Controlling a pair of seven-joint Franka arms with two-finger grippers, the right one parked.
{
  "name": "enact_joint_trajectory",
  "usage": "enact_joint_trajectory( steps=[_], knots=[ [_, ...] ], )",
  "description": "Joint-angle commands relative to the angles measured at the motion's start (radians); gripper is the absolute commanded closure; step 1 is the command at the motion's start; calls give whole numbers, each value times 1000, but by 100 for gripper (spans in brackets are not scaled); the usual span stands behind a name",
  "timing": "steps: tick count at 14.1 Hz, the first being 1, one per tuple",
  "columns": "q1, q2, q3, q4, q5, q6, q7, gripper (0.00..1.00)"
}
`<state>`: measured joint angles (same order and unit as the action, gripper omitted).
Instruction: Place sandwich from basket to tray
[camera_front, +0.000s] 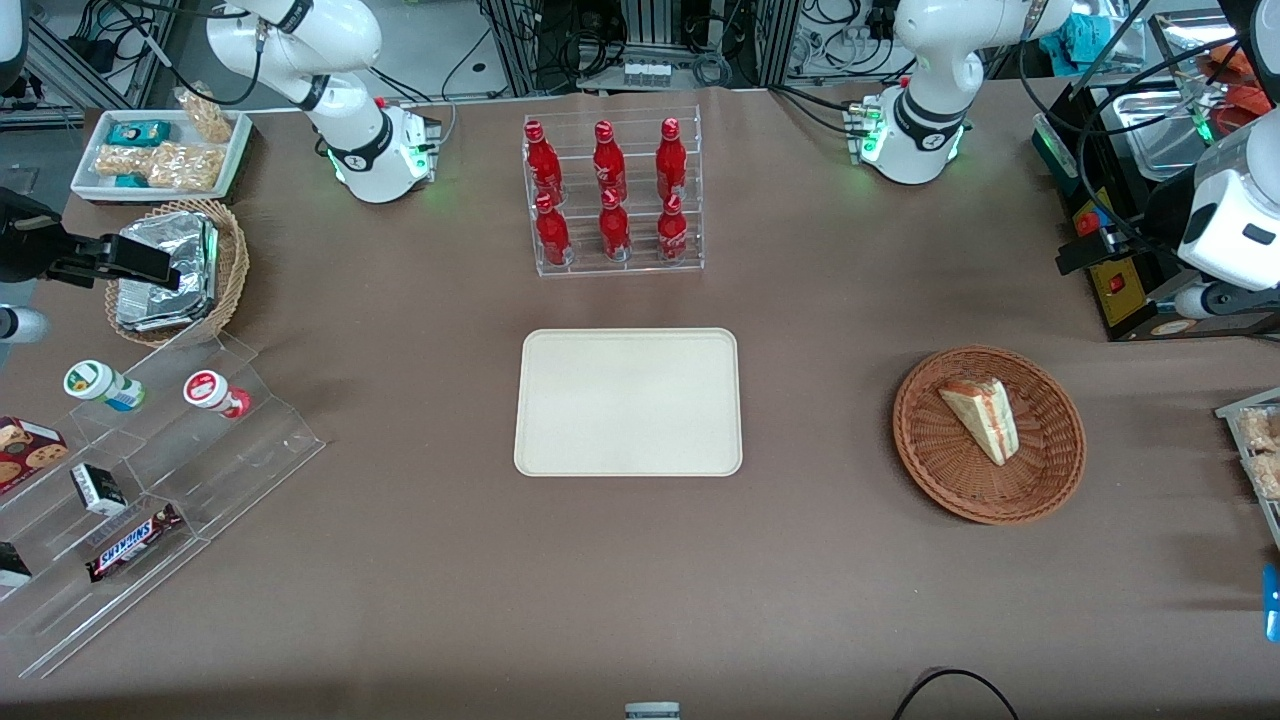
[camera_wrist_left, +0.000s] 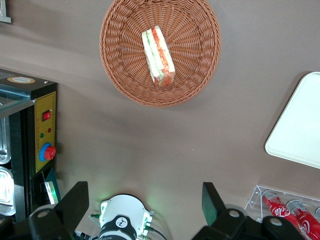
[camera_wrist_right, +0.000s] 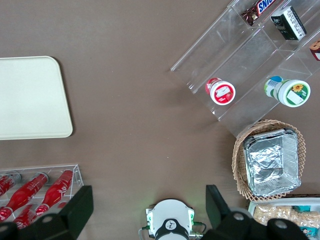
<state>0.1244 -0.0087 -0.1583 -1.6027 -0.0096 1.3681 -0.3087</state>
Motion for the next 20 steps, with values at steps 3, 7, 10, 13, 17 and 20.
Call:
enact_joint_trajectory(
  steps=[3,7,10,13,17,20],
  knots=[
    [-11,10,10,21,-6,-3,6,0],
    [-12,10,8,20,22,-1,5,0],
    [-12,42,8,10,22,-26,-64,0],
    [-12,78,8,4,20,-30,-176,0],
    [-9,72,10,-156,22,116,-181,0],
    [-8,76,11,-343,23,398,-204,0]
  ],
)
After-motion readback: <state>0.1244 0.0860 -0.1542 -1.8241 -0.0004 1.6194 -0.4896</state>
